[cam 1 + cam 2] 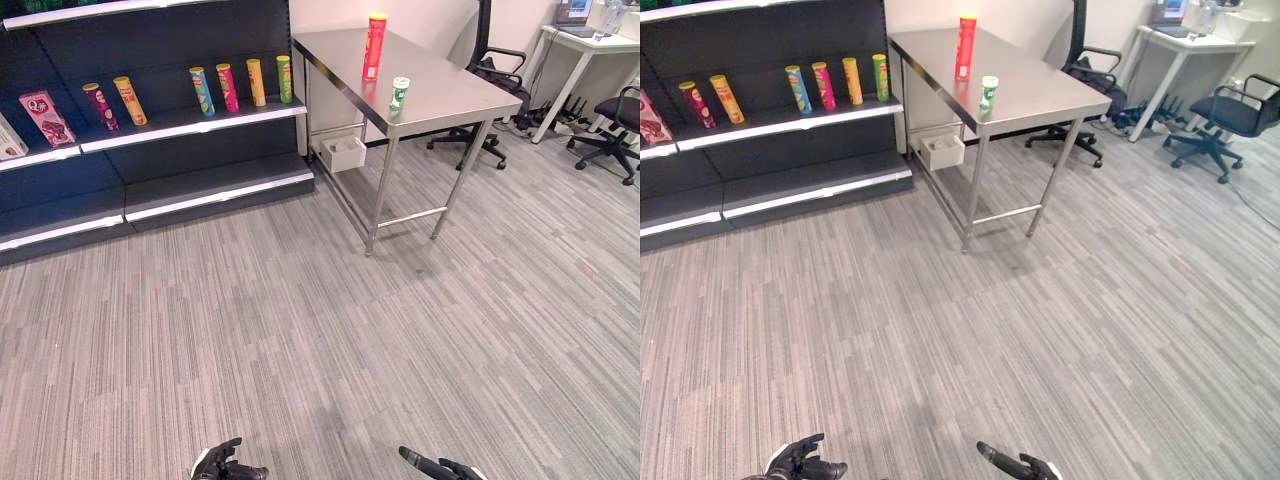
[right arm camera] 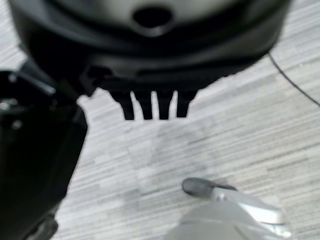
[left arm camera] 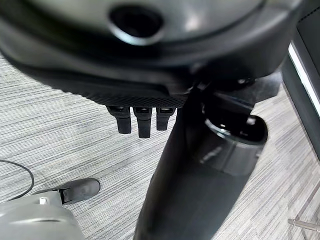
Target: Put the goods on the table back onto the shelves and tidy them up.
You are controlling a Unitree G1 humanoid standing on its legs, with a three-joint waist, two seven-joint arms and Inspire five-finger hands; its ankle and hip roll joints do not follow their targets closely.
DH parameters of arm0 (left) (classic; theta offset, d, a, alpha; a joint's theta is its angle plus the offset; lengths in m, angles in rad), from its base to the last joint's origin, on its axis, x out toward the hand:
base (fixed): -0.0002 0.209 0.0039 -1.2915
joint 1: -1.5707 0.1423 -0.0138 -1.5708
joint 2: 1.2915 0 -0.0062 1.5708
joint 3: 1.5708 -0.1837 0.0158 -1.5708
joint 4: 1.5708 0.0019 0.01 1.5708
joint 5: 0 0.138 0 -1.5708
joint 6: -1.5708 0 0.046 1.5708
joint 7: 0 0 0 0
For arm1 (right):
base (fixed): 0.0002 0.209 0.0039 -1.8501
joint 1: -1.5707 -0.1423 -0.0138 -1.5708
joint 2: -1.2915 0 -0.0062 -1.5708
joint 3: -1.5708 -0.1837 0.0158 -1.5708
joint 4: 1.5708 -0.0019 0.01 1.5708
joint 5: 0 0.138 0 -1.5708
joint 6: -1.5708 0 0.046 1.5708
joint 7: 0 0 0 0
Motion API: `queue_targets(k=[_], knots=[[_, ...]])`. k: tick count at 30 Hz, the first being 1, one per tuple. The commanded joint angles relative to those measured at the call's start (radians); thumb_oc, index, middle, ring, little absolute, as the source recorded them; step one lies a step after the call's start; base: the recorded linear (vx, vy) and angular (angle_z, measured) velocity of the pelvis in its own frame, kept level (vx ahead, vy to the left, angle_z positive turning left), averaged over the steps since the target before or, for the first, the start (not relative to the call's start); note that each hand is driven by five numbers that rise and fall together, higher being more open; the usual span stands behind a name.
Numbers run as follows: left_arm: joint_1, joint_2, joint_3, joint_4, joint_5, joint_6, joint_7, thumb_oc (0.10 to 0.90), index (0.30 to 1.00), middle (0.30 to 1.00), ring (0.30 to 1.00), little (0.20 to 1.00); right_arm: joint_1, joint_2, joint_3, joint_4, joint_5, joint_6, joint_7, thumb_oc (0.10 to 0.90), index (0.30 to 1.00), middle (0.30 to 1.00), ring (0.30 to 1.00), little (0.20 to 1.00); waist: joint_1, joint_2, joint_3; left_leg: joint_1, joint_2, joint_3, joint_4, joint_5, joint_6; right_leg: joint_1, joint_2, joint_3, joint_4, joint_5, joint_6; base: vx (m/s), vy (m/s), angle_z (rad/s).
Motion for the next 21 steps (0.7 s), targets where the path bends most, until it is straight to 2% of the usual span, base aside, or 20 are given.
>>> queue_targets(k=[1,11,13,15,17,18,19,21], knots=[[-0.060,0.017,-0.003,0.034,0.018,-0.045,0.005,0.800,0.900,0.900,0.900,0.900,-0.036,-0.066,0.022,-0.037,-0.009,-0.037,-0.014,0.800,0.900,0.900,0.900,0.900,0.000,-0.016,-0.030,-0.006,0.025,-0.018,0.001,-0.035,-0.053,-0.035,-0.031,-0.038,0.012,0.005,0.092,0.00,0.000,0.00],[-0.064,0.013,-0.002,0.035,-0.002,-0.043,-0.001,0.800,0.900,0.900,0.900,0.900,-0.028,-0.063,0.005,-0.044,0.000,-0.041,-0.024,0.800,0.900,0.900,0.900,0.900,-0.009,-0.016,-0.032,0.000,0.027,-0.023,0.001,-0.040,-0.052,-0.028,-0.023,-0.026,0.012,-0.003,0.084,0.02,-0.011,0.00],[-0.067,0.019,-0.005,0.025,-0.010,-0.042,0.001,0.800,0.900,0.900,0.900,0.900,-0.028,-0.065,0.008,-0.052,-0.002,-0.042,-0.025,0.800,0.900,0.900,0.900,0.900,-0.009,-0.019,-0.016,-0.008,0.030,-0.027,0.026,-0.046,-0.051,-0.033,-0.022,-0.021,0.019,-0.005,0.078,0.03,-0.080,0.00],[-0.074,0.026,-0.007,-0.011,-0.029,-0.045,0.009,0.800,0.900,0.900,0.900,0.900,-0.028,-0.071,0.002,-0.070,-0.007,-0.046,-0.041,0.800,0.900,0.900,0.900,0.900,-0.009,-0.029,0.020,-0.104,0.028,-0.033,0.178,-0.082,-0.057,-0.062,-0.023,-0.014,0.048,-0.018,0.062,-0.04,-0.110,0.04],[-0.074,0.029,-0.008,-0.023,-0.035,-0.047,0.009,0.800,0.900,0.900,0.900,0.900,-0.025,-0.075,0.001,-0.075,-0.004,-0.050,-0.040,0.800,0.900,0.900,0.900,0.900,-0.005,-0.036,0.040,-0.172,0.024,-0.036,0.284,-0.086,-0.066,-0.068,-0.024,-0.012,0.060,-0.029,0.048,-0.04,-0.094,0.07],[-0.083,0.032,-0.012,-0.034,-0.042,-0.047,0.011,0.800,0.900,0.900,0.900,0.900,-0.026,-0.078,-0.002,-0.082,0.004,-0.053,-0.042,0.800,0.900,0.900,0.900,0.900,-0.002,-0.043,0.062,-0.243,0.029,-0.043,0.386,-0.051,-0.076,-0.072,-0.027,-0.012,0.070,-0.030,0.037,-0.05,-0.137,0.04],[-0.093,0.036,-0.023,-0.049,-0.039,-0.047,0.013,0.800,0.900,0.900,0.900,0.900,-0.025,-0.087,-0.009,-0.090,0.016,-0.053,-0.047,0.800,0.900,0.900,0.900,0.900,-0.004,-0.043,0.083,-0.339,0.033,-0.061,0.526,0.007,-0.082,-0.075,-0.018,-0.021,0.076,-0.040,0.017,-0.01,-0.128,0.22],[-0.101,0.034,-0.022,-0.047,-0.047,-0.050,0.020,0.800,0.900,0.900,0.900,0.900,-0.024,-0.091,-0.019,-0.081,0.032,-0.048,-0.055,0.800,0.900,0.900,0.900,0.900,0.001,-0.045,0.089,-0.412,0.025,-0.040,0.528,0.004,-0.067,-0.060,-0.018,-0.034,0.068,-0.054,0.015,0.14,-0.057,0.45]])
